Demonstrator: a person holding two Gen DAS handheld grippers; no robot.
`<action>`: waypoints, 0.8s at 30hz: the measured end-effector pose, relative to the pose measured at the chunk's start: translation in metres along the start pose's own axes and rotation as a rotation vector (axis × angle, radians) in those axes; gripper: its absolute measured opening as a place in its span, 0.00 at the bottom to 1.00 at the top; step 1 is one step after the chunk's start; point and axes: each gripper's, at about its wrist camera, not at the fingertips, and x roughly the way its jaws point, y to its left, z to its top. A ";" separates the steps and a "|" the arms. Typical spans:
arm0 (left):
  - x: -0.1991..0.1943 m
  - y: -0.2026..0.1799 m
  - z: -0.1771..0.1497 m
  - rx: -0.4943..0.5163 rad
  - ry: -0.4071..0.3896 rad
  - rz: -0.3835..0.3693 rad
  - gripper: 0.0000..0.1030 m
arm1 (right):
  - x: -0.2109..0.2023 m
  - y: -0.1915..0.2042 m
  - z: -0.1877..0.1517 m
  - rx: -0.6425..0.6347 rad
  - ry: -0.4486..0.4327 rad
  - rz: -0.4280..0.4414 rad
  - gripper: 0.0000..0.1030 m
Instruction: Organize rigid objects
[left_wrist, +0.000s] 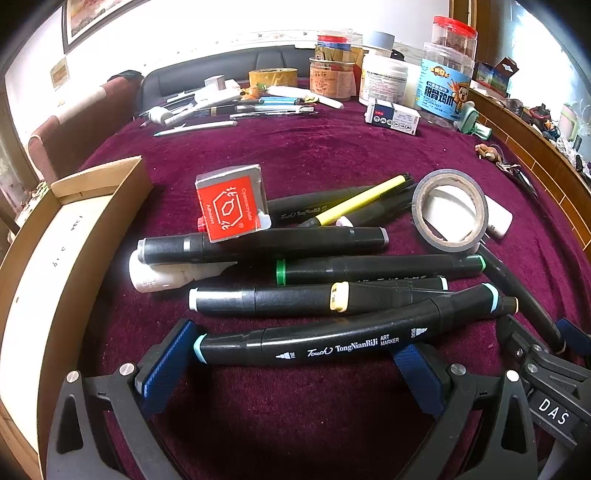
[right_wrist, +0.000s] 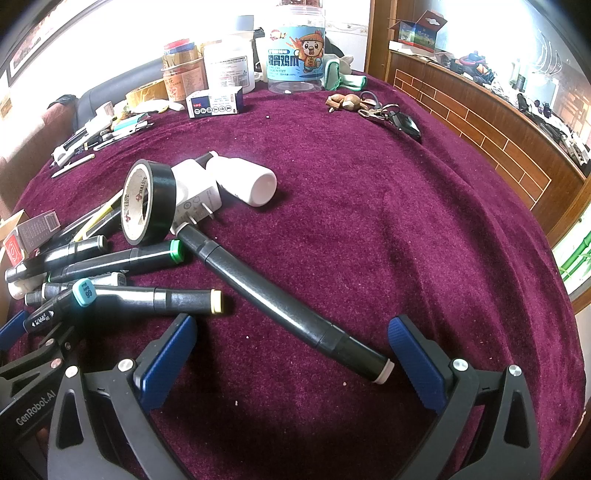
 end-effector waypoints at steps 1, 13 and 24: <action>0.000 0.001 0.000 0.005 0.004 -0.006 1.00 | 0.000 0.000 0.000 0.000 -0.001 0.000 0.99; -0.005 -0.002 -0.005 0.024 0.001 0.001 1.00 | 0.002 0.000 0.002 -0.015 0.012 0.006 0.99; -0.033 0.029 -0.006 -0.020 0.038 -0.134 0.99 | -0.029 -0.022 -0.007 -0.015 -0.057 0.089 1.00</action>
